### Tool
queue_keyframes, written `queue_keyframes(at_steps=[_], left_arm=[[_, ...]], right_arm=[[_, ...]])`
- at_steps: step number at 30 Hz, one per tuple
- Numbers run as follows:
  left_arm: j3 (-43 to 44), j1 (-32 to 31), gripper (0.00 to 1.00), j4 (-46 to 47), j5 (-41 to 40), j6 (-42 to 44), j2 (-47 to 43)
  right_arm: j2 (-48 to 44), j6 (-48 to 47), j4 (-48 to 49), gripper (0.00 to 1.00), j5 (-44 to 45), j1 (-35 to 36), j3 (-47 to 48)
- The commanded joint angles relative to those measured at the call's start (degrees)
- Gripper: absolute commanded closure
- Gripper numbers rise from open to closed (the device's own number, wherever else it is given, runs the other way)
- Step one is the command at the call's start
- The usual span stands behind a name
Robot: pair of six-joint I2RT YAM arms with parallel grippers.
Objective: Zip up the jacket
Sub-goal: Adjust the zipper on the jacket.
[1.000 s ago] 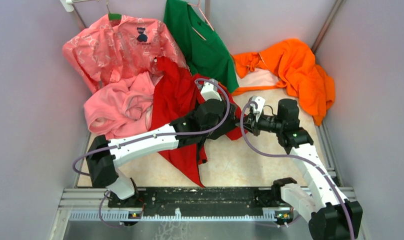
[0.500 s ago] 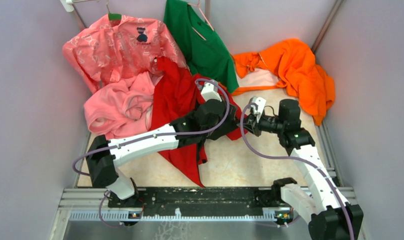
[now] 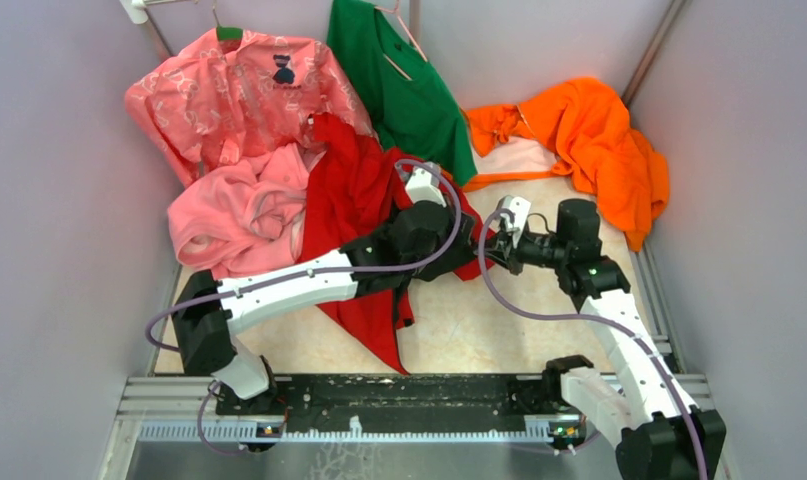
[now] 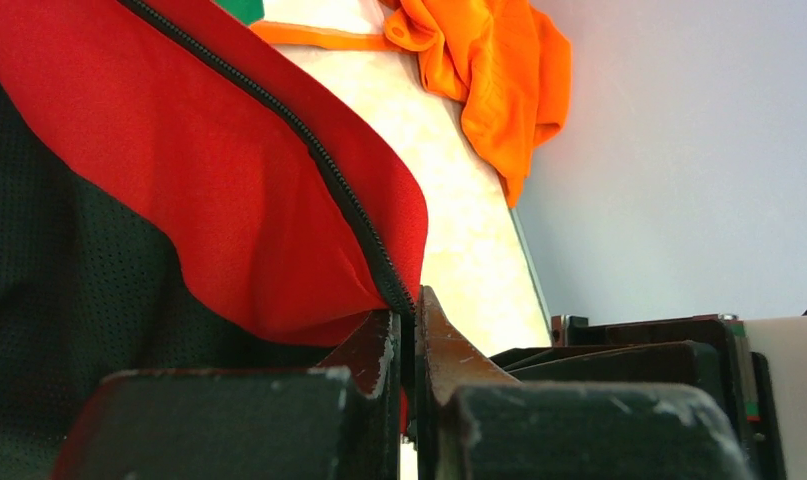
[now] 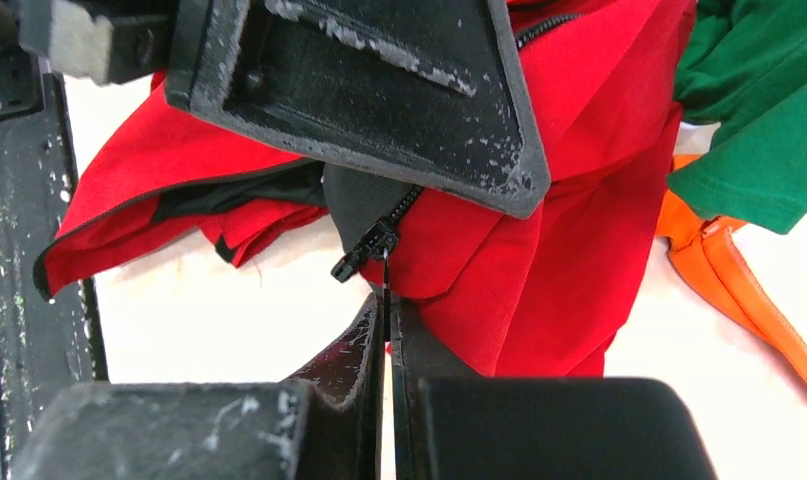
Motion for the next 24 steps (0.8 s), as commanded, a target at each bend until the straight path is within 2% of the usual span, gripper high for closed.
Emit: queue_keyframes(at_steps=[1,5,10,15,20,24], left_arm=[[-4.07,0.20,1.00,7.01,3.36,9.78,-1.28],[-10.87,2.05,1.00,17.61,14.81,20.64,-3.67],[-15.39,3.57,1.00,22.48,18.18,28.12,-4.54],[-19.12,5.87,1.00,28.17,23.16,30.77,-5.35],[-23.28,7.32,1.00,33.74,25.23,36.80,-5.89],[-27.46,9.28,1.00,43.25,31.64,38.72,-5.23]], right_arm=[[-1.84,-7.41,-6.71,1.00,-1.87,-0.16,5.02],[-1.66,-14.35,-14.61,1.00,-3.55,-0.15,6.78],[-0.03,-19.64,-21.84,1.00,-3.60,0.63,8.70],[2.31,-23.17,-26.43,1.00,5.24,7.52,9.52],[4.34,-25.42,-28.91,1.00,8.65,10.56,10.29],[5.55,-26.00,-28.12,1.00,14.42,15.07,8.87]])
